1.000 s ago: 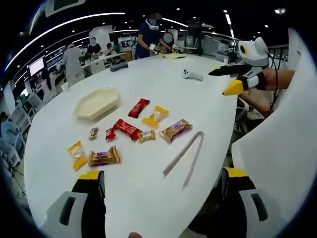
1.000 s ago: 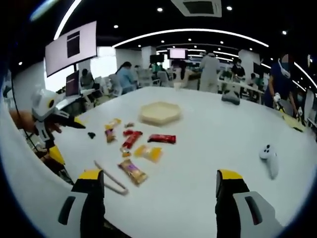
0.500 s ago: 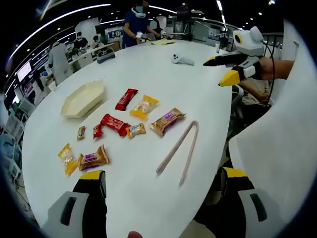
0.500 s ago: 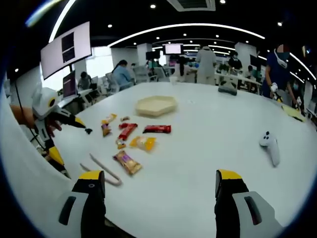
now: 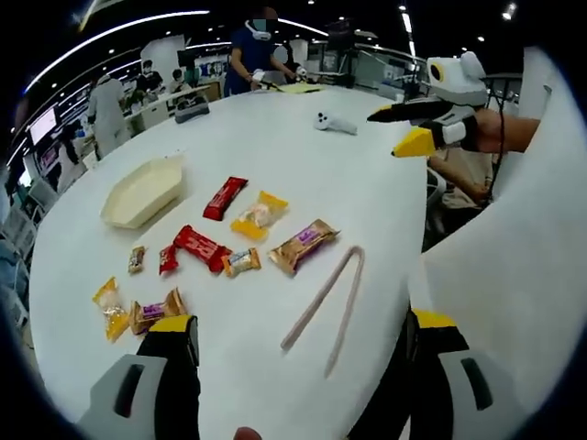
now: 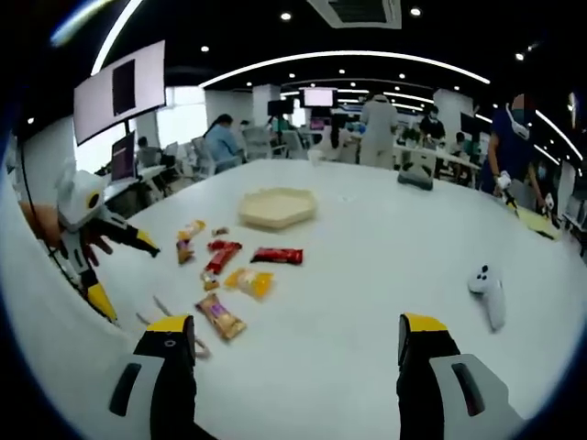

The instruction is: Place the target food into the container with the food tongs after gripping and lifting it, then release it inside without dropping or visibly crushing the food.

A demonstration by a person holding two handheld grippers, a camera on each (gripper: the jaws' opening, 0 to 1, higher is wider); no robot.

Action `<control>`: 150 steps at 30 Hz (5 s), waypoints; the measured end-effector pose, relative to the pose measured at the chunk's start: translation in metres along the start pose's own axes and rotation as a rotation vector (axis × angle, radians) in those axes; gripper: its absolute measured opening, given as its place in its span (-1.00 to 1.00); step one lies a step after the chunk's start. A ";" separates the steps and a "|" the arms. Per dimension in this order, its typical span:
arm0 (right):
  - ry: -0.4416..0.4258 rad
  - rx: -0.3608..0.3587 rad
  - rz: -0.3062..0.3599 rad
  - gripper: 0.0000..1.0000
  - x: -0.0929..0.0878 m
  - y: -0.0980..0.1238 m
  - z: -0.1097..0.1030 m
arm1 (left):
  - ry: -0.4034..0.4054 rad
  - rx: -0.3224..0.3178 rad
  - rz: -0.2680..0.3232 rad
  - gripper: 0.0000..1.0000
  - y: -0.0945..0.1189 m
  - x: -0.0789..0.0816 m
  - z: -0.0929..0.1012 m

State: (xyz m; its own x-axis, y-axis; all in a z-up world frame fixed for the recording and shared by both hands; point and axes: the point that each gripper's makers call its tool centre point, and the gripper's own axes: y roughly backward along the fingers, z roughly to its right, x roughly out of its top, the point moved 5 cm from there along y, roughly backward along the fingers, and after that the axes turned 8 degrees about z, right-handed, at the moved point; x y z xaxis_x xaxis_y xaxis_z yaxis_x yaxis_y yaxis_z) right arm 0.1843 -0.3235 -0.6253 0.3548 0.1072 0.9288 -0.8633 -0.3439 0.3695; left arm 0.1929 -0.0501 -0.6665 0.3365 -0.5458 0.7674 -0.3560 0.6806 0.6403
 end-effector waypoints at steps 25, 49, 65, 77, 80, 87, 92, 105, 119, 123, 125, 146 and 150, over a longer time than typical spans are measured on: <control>-0.016 -0.054 -0.003 0.86 0.000 -0.001 -0.009 | 0.005 -0.002 0.042 0.83 0.011 -0.006 -0.006; 0.006 -0.011 0.000 0.85 0.000 0.014 -0.011 | 0.094 0.040 0.125 0.78 0.019 0.005 0.010; -0.030 -0.045 0.022 0.85 -0.006 0.018 -0.011 | 0.073 0.041 0.088 0.77 0.023 0.000 0.009; -0.027 -0.058 0.014 0.85 -0.011 0.029 -0.015 | 0.047 0.015 0.072 0.75 0.018 -0.003 0.013; -0.029 -0.064 0.012 0.85 -0.012 0.032 -0.014 | 0.034 0.010 0.064 0.74 0.017 -0.003 0.015; -0.029 -0.068 0.014 0.84 -0.012 0.033 -0.014 | 0.033 0.008 0.065 0.74 0.017 -0.002 0.017; -0.030 -0.068 0.020 0.84 -0.012 0.033 -0.012 | 0.031 0.010 0.058 0.73 0.017 -0.004 0.018; -0.039 -0.077 0.027 0.84 -0.014 0.038 -0.013 | -0.005 0.002 0.011 0.71 0.015 -0.013 0.025; -0.045 -0.090 0.026 0.83 -0.018 0.041 -0.009 | -0.004 -0.025 -0.003 0.72 0.011 -0.016 0.031; -0.049 -0.094 0.026 0.83 -0.019 0.041 -0.008 | -0.007 -0.029 -0.006 0.72 0.010 -0.014 0.031; -0.050 -0.095 0.024 0.83 -0.020 0.042 -0.007 | -0.008 -0.033 -0.005 0.72 0.010 -0.014 0.031; -0.042 -0.108 0.025 0.82 -0.016 0.044 -0.001 | -0.017 -0.087 -0.035 0.61 0.006 -0.021 0.036; -0.044 -0.111 0.023 0.82 -0.017 0.045 -0.001 | -0.022 -0.093 -0.035 0.61 0.005 -0.020 0.036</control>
State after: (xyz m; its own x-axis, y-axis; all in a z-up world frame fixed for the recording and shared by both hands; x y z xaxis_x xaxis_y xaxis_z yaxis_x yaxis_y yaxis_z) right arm 0.1390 -0.3398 -0.6239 0.3475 0.0587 0.9358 -0.9049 -0.2405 0.3511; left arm 0.1529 -0.0530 -0.6772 0.3282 -0.5801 0.7455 -0.2612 0.7027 0.6618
